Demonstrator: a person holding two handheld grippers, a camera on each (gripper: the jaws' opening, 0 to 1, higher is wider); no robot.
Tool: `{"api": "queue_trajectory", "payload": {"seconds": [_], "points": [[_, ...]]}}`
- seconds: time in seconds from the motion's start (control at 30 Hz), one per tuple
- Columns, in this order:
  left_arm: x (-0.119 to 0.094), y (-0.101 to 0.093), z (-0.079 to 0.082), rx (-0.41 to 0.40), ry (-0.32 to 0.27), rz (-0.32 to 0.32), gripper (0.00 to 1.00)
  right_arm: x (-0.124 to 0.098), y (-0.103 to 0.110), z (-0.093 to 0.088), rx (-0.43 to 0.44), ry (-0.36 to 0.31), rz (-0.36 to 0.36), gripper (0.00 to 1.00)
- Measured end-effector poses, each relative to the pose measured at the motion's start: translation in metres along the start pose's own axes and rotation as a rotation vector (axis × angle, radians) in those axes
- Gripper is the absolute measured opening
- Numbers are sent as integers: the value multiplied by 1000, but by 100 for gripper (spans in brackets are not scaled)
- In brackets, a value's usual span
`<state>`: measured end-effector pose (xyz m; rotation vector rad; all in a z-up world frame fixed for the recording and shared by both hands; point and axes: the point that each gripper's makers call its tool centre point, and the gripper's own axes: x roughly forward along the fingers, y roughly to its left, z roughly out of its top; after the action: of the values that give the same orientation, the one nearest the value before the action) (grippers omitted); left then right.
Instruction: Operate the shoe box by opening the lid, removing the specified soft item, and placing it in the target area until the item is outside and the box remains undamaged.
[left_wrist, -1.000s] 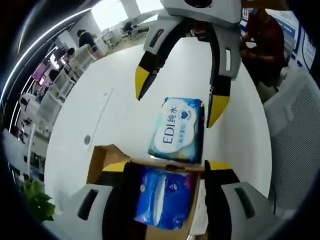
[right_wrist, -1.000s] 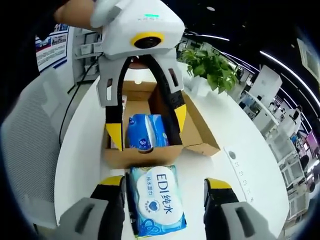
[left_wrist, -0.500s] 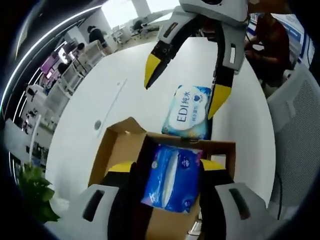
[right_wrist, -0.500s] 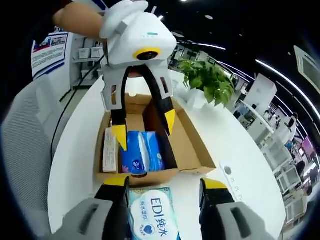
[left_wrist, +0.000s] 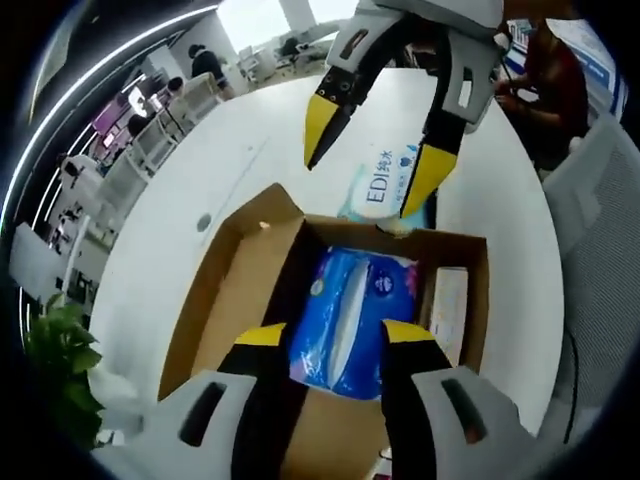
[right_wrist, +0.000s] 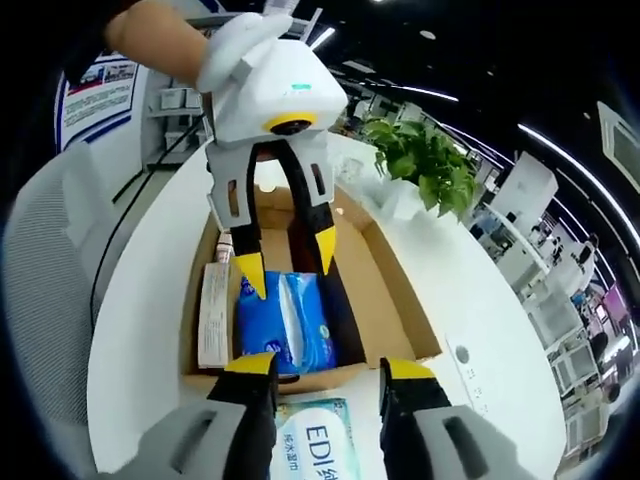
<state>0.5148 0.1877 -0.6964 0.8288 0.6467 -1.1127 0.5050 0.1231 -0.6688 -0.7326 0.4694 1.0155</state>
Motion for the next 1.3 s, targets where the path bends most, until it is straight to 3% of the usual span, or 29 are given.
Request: {"api": "queue_trajectory", "payload": {"seconds": [0.3,0.63,0.73,1.3], "points": [[5,4,-12,-23,-13,20,24,20,5,1,-37,32,5,22],[12,8,-20,-73,-33,44,17,41,7,-2,-19,70,6,18],[13,11,-20,-134,-56,50,16,48,7,-4,-19,84,8,16],[25,13,-29,-182,-61,74,9,73,14,-17,-48,149,5,5]]}}
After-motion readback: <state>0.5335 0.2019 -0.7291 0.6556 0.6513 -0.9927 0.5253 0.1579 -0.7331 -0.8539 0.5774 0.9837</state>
